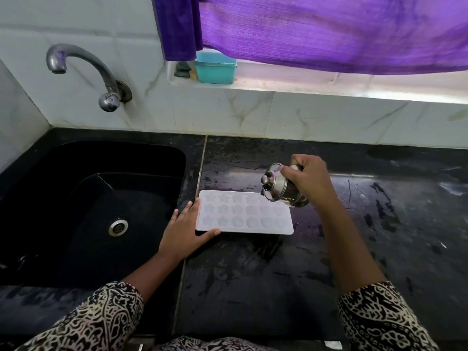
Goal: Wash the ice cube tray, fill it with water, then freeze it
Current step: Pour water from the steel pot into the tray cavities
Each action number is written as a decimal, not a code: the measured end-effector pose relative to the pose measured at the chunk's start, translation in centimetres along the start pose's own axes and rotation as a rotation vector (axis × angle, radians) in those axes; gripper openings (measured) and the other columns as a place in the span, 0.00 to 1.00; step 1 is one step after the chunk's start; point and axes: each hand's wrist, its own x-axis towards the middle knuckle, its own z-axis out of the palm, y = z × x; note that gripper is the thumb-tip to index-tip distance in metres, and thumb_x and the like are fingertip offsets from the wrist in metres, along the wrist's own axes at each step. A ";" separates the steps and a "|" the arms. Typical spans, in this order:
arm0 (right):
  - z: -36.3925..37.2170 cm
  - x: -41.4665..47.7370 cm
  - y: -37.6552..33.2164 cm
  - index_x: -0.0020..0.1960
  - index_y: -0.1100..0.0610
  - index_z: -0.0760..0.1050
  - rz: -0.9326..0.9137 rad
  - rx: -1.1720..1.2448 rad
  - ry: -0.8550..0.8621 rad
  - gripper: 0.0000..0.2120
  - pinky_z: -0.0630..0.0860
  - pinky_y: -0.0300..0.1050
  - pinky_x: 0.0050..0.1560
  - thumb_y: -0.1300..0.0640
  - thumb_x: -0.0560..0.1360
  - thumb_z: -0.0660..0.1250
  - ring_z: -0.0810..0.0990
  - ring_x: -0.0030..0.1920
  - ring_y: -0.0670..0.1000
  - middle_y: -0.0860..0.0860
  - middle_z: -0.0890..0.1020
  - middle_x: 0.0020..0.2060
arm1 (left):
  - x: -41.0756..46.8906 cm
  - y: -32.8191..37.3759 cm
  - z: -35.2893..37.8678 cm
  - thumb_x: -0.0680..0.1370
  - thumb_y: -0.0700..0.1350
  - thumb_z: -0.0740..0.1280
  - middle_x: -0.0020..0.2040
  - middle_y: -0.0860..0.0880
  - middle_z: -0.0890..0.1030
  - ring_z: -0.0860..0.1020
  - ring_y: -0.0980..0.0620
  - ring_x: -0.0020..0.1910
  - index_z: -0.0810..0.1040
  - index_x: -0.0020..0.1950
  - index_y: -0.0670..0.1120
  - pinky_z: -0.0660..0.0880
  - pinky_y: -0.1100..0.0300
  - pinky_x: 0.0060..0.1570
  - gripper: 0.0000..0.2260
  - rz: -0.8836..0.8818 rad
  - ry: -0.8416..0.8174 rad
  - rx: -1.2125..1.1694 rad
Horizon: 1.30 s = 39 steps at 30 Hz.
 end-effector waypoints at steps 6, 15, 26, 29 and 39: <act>-0.1 0.0 -0.1 0.29 0.55 0.65 -0.005 0.019 0.001 0.16 0.68 0.40 0.33 0.61 0.71 0.69 0.70 0.32 0.51 0.53 0.70 0.27 | 0.0 0.1 0.0 0.64 0.82 0.43 0.79 0.47 0.59 0.53 0.52 0.79 0.49 0.81 0.46 0.48 0.50 0.76 0.55 0.002 0.006 0.005; -0.2 0.0 -0.3 0.29 0.56 0.66 -0.017 0.009 -0.007 0.16 0.69 0.41 0.35 0.61 0.71 0.69 0.71 0.33 0.51 0.55 0.72 0.29 | 0.0 0.1 -0.1 0.66 0.80 0.46 0.79 0.47 0.60 0.53 0.53 0.79 0.49 0.81 0.46 0.47 0.51 0.76 0.53 0.000 0.009 0.009; -0.2 0.0 1.1 0.28 0.54 0.65 0.066 0.185 0.050 0.17 0.68 0.41 0.33 0.61 0.70 0.70 0.68 0.30 0.48 0.50 0.69 0.26 | 0.0 0.0 0.1 0.66 0.81 0.46 0.79 0.48 0.60 0.53 0.53 0.79 0.49 0.81 0.46 0.47 0.51 0.76 0.53 -0.003 0.017 0.010; -0.5 -0.4 2.6 0.28 0.53 0.64 0.196 0.408 0.149 0.18 0.68 0.37 0.29 0.64 0.69 0.69 0.67 0.27 0.44 0.46 0.68 0.23 | 0.0 0.0 0.1 0.66 0.80 0.47 0.79 0.48 0.59 0.53 0.54 0.79 0.49 0.81 0.46 0.47 0.52 0.76 0.53 -0.007 0.017 0.010; -1.3 -2.1 6.2 0.30 0.54 0.65 0.275 0.358 0.217 0.15 0.69 0.42 0.32 0.62 0.68 0.70 0.69 0.30 0.49 0.54 0.70 0.28 | 0.1 0.0 0.2 0.67 0.79 0.48 0.79 0.48 0.59 0.52 0.53 0.79 0.48 0.81 0.46 0.47 0.51 0.76 0.52 -0.010 0.012 0.007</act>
